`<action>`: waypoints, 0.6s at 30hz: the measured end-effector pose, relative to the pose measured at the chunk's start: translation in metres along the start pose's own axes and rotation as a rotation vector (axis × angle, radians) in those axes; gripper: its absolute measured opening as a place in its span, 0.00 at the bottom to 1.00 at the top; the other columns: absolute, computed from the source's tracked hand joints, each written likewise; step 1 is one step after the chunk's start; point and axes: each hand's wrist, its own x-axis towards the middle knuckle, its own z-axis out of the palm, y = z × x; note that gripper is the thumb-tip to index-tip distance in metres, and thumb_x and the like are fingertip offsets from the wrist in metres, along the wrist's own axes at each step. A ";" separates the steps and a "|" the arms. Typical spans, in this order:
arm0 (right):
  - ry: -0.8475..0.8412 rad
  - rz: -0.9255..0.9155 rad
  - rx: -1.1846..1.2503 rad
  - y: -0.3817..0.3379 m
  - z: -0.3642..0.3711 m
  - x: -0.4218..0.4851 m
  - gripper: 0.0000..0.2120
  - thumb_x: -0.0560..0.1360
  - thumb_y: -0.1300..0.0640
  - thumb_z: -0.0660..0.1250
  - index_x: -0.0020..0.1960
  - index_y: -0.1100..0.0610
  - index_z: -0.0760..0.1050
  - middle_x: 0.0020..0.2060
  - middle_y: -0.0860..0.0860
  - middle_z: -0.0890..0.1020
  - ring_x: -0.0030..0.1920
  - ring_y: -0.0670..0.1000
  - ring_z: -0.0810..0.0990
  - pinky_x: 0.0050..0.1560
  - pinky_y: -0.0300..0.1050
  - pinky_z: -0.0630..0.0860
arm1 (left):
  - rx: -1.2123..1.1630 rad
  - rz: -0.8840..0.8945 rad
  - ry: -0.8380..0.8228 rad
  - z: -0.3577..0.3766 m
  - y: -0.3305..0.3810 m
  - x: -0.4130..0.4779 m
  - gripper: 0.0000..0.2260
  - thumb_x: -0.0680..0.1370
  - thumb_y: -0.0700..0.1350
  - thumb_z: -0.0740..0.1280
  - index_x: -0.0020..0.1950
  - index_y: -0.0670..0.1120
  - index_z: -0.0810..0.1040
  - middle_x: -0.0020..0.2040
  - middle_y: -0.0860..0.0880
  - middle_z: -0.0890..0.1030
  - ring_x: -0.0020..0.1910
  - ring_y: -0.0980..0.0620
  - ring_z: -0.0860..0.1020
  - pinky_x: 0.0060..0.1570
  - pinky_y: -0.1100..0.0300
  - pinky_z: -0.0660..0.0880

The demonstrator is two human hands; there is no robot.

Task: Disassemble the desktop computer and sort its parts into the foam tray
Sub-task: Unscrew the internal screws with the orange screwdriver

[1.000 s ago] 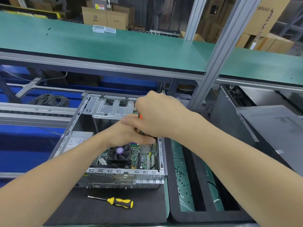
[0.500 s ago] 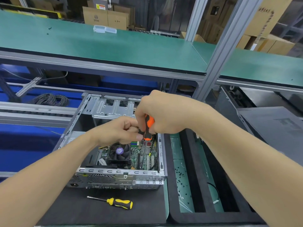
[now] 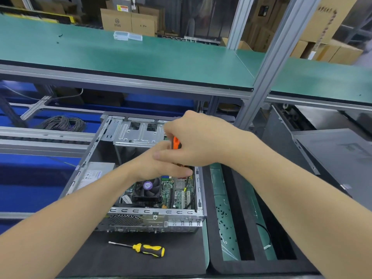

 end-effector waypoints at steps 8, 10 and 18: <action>-0.057 0.042 0.066 -0.004 0.002 0.007 0.11 0.80 0.47 0.66 0.42 0.52 0.74 0.35 0.48 0.76 0.37 0.52 0.77 0.29 0.43 0.66 | 0.035 -0.014 -0.002 0.000 -0.004 -0.003 0.13 0.68 0.56 0.78 0.48 0.53 0.83 0.43 0.45 0.80 0.37 0.53 0.74 0.38 0.64 0.71; -0.115 -0.029 0.149 0.001 -0.005 0.001 0.05 0.78 0.49 0.69 0.45 0.48 0.76 0.35 0.45 0.80 0.39 0.48 0.80 0.33 0.45 0.72 | -0.133 -0.020 -0.079 -0.007 -0.006 -0.007 0.12 0.72 0.53 0.78 0.52 0.51 0.83 0.39 0.34 0.75 0.29 0.43 0.63 0.31 0.54 0.59; -0.294 -0.191 0.112 0.000 -0.017 0.002 0.15 0.68 0.67 0.68 0.39 0.45 0.79 0.40 0.48 0.84 0.44 0.48 0.81 0.45 0.54 0.80 | -0.030 -0.038 -0.261 -0.026 0.001 -0.004 0.21 0.69 0.59 0.80 0.45 0.42 0.83 0.39 0.26 0.74 0.38 0.39 0.71 0.41 0.57 0.69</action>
